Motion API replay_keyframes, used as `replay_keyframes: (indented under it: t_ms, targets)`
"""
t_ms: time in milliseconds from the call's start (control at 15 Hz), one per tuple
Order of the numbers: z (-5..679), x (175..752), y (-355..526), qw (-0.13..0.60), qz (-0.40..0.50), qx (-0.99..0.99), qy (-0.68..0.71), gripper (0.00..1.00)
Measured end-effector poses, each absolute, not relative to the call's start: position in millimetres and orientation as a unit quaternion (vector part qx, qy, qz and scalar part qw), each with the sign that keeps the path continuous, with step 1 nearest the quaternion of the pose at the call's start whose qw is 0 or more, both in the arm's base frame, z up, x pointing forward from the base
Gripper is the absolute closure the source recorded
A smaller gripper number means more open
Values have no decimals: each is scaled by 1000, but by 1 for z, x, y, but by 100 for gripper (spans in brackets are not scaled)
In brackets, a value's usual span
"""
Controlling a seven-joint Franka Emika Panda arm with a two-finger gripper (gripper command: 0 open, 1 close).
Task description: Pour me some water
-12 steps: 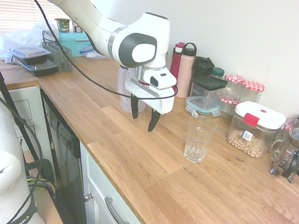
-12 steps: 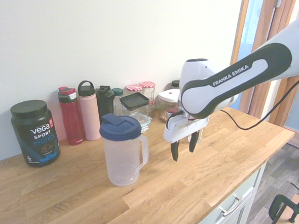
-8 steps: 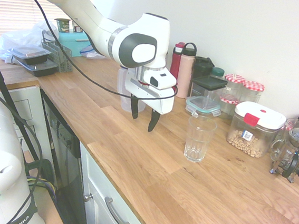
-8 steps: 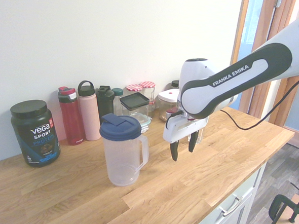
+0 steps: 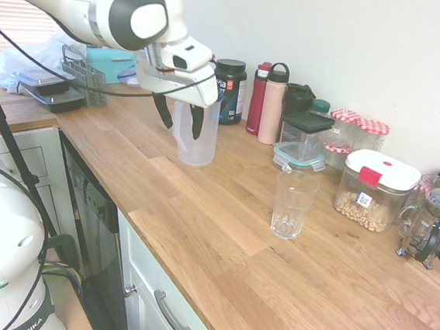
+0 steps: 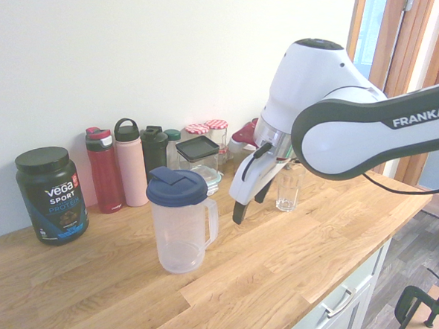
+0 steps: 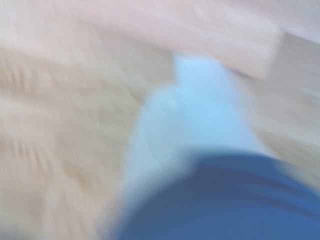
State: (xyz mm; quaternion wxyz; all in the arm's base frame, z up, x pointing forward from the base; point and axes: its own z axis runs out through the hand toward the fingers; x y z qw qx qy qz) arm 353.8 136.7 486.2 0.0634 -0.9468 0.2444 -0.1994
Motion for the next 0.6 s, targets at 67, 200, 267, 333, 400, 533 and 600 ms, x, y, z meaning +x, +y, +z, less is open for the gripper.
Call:
replay_keyframes:
  t_ms: [67,200,267,333,400,533,600]
  targets:
    - [484,357,144,68,-209,-946,236,0]
    - [473,368,155,73,-211,-948,225,0]
    - [468,376,162,76,-209,-950,220,0]
    - [465,383,168,80,-208,-951,217,0]
    - [464,390,173,85,-207,-951,214,100]
    - [461,402,181,92,-203,-952,212,100]
    - [458,407,183,94,-200,-952,212,100]
